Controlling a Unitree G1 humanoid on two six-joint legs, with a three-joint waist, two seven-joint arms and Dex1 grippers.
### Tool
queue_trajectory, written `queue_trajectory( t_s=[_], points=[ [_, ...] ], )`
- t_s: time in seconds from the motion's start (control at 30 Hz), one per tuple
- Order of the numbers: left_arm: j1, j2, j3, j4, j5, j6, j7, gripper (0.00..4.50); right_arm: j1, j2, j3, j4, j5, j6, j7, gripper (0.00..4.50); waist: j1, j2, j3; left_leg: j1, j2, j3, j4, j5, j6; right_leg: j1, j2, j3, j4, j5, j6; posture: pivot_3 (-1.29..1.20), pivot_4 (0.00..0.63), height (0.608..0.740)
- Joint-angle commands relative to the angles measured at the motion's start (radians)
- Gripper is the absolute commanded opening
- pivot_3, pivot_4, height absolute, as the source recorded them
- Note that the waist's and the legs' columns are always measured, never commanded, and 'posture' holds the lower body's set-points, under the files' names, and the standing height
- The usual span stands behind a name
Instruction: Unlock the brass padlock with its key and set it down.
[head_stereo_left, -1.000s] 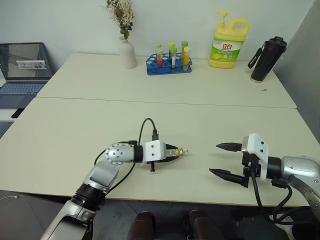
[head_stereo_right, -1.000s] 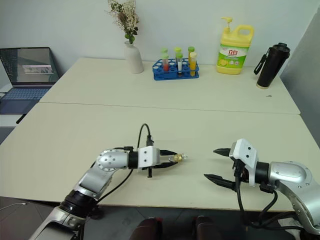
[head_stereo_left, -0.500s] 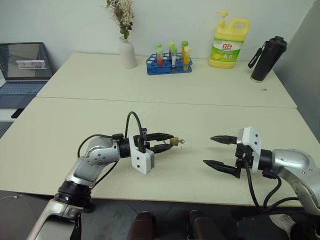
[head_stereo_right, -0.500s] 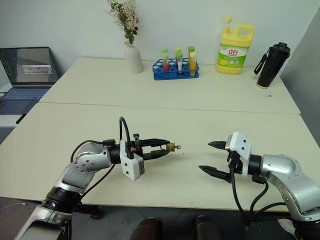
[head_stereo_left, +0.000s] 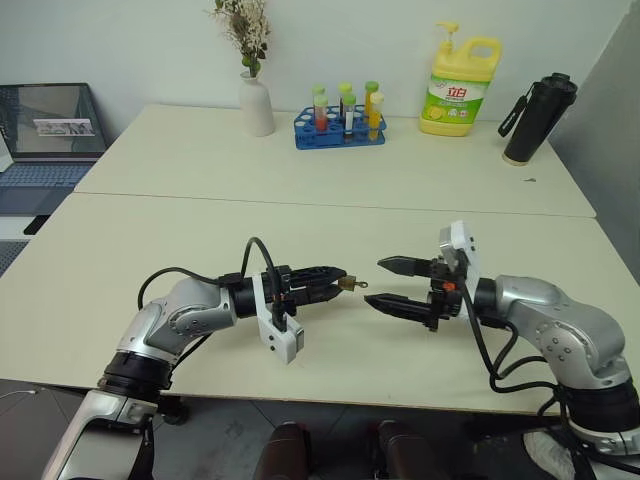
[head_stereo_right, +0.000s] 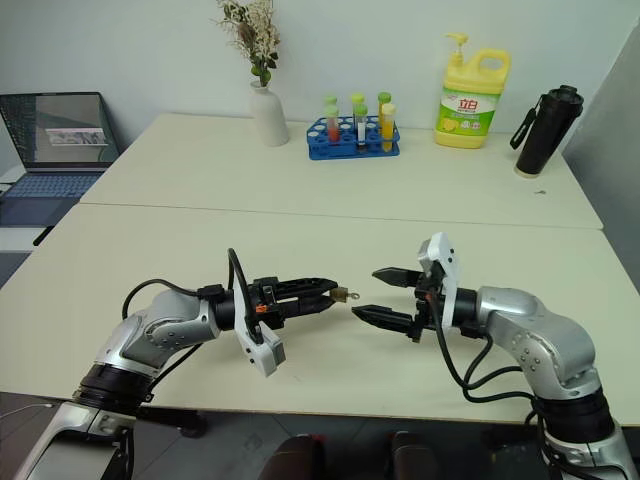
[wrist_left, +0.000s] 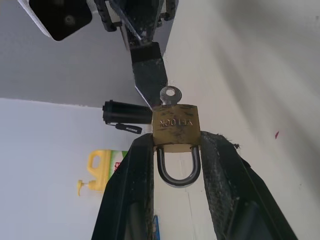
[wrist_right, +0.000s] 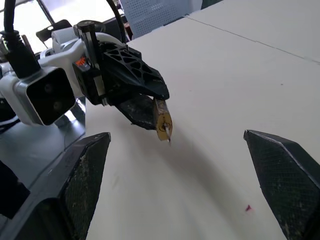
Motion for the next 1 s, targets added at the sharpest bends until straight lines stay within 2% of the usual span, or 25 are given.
queue_trajectory(
  t_s=[0.03,0.33,0.43,0.47,0.77,0.8,1.0],
  points=[
    [-0.012,0.014,0.012,-0.025,0.001,0.003,0.038,0.96,-0.028,0.003,-0.002,-0.008,0.029,0.018,0.001,4.5,0.0,0.0,0.0,0.0,0.0,0.0,0.0,0.0,0.0,0.0,0.0,0.0,0.0,0.0,0.0,0.0,0.15,0.74],
    [-0.003,0.025,0.004,-0.052,0.006,0.023,0.062,0.96,-0.057,0.022,0.007,0.007,0.053,0.052,0.01,4.5,0.0,0.0,0.0,0.0,0.0,0.0,0.0,0.0,0.0,0.0,-0.001,-0.001,0.0,0.0,0.0,0.0,0.15,0.74],
    [-0.002,0.03,-0.001,-0.054,0.004,0.026,0.064,0.96,-0.065,0.028,0.006,0.013,0.058,0.057,0.009,3.86,0.0,0.0,0.0,0.0,0.0,-0.001,0.0,0.0,0.0,0.0,-0.001,-0.001,0.0,0.0,0.0,0.0,0.15,0.74],
    [0.0,0.031,-0.001,-0.056,0.004,0.028,0.065,0.96,-0.065,0.028,0.008,0.014,0.057,0.056,0.011,3.53,0.0,0.0,0.0,0.0,0.0,-0.001,0.0,0.0,0.0,0.0,-0.001,-0.001,0.0,0.0,0.0,0.0,0.15,0.74],
    [0.005,0.034,-0.007,-0.067,0.005,0.04,0.072,0.96,-0.078,0.031,0.03,0.023,0.05,0.051,0.031,0.13,0.0,0.0,0.0,0.0,0.0,-0.001,0.0,0.0,0.0,-0.001,-0.001,-0.001,0.0,0.0,0.0,0.0,0.15,0.74],
    [0.006,0.033,-0.008,-0.069,0.006,0.041,0.073,0.96,-0.082,0.036,0.032,0.025,0.051,0.052,0.029,0.0,0.0,0.0,0.0,0.0,0.0,-0.001,0.0,0.0,0.0,-0.001,-0.001,-0.001,0.0,0.0,0.0,0.0,0.15,0.74],
    [0.019,0.037,-0.008,-0.087,0.009,0.048,0.077,0.96,-0.092,0.037,0.029,0.032,0.072,0.072,0.041,0.0,0.0,0.0,0.0,0.0,0.0,-0.001,0.0,0.0,0.0,-0.001,-0.001,-0.001,0.0,0.0,0.0,0.0,0.15,0.74]
  ],
)
